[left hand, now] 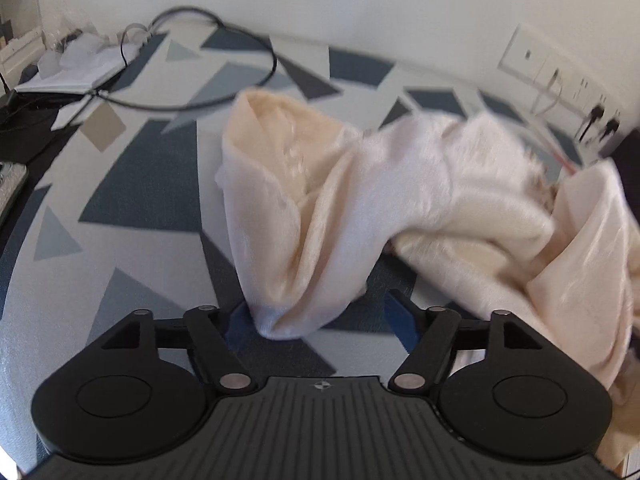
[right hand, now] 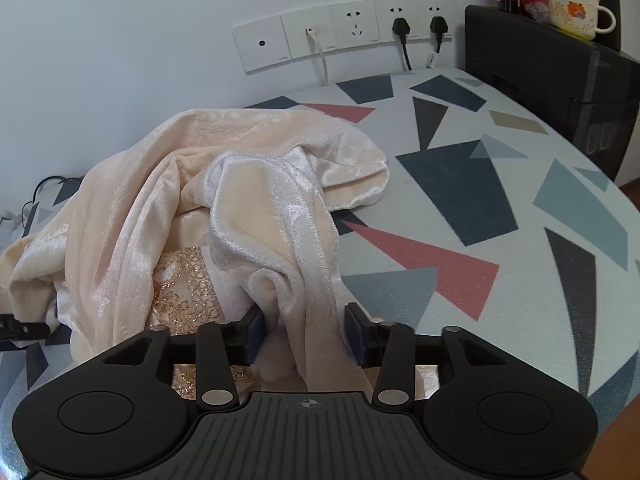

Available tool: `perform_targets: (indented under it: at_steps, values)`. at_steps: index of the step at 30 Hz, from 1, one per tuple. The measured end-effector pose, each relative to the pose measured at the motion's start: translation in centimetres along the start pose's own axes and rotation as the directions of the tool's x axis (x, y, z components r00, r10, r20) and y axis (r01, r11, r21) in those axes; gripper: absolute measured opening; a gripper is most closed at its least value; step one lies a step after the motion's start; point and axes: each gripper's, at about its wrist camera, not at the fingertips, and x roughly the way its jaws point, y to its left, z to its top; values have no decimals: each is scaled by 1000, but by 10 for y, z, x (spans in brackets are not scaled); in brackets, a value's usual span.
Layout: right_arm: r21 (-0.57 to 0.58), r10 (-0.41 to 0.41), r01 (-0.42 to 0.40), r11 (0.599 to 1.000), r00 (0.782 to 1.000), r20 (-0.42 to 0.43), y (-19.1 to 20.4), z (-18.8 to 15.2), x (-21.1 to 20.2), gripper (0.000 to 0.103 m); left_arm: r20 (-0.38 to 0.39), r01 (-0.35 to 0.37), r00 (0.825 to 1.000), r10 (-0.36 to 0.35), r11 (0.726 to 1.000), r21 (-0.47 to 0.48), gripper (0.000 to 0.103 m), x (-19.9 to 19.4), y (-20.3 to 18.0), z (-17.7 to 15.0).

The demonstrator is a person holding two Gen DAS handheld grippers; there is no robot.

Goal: Fold clothes

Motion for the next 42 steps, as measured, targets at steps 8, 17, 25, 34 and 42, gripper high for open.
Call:
perform_targets:
  at_steps: [8,17,25,34,42]
  values:
    - [-82,-51,57,995,996,67,15,6,-20,77,188,27,982,-35,999,41,87,-22,-8,14]
    - [-131,-66,81,988,991,115,34,20,-36,88,278,52,957,-82,992,112,96,-28,-5,30]
    - [-97,-112,127,987,983,147,39,35,-43,89,288,146,944,-163,986,79,99,-32,14,47]
    - [-67,-171,189,980,961,216,48,37,-47,102,275,168,939,-207,973,159,101,-30,30,55]
    - [-145,-336,391,909,892,301,77,26,-40,102,245,160,946,-210,965,210,101,-20,31,54]
